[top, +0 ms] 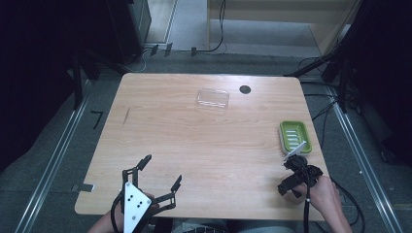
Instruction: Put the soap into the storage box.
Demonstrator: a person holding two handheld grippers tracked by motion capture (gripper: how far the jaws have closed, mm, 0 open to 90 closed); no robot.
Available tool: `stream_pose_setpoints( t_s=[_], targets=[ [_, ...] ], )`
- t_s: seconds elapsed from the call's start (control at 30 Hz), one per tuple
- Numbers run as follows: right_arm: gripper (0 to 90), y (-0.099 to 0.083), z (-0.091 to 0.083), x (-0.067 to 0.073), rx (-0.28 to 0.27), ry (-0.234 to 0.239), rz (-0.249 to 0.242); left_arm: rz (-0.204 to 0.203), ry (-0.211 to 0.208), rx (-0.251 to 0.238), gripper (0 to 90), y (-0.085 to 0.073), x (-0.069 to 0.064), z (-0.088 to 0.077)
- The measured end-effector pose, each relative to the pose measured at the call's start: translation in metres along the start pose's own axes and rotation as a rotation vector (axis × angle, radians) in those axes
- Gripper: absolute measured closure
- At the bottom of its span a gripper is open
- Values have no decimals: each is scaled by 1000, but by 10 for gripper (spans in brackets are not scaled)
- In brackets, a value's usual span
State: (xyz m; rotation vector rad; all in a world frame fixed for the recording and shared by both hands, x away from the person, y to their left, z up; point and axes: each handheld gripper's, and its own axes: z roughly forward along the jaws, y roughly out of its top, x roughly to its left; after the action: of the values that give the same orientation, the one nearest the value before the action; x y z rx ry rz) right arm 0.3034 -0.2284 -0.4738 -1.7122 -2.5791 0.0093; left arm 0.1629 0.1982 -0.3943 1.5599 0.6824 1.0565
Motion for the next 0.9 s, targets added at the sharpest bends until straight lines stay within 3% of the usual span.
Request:
stream_pose_setpoints(
  t_s=[0.07, 0.27, 0.53, 0.9],
  targets=[
    [0, 1, 1, 0, 1, 1, 3, 0, -1, 0, 99, 0, 0, 0],
    [144, 1, 0, 0, -25, 0, 6, -1, 0, -1, 99, 0, 0, 0],
    [167, 0, 1, 1, -16, 1, 7, -1, -1, -2, 99, 0, 0, 0],
    [282, -1, -1, 0, -18, -28, 5, -1, 0, -2, 99, 0, 0, 0]
  ],
)
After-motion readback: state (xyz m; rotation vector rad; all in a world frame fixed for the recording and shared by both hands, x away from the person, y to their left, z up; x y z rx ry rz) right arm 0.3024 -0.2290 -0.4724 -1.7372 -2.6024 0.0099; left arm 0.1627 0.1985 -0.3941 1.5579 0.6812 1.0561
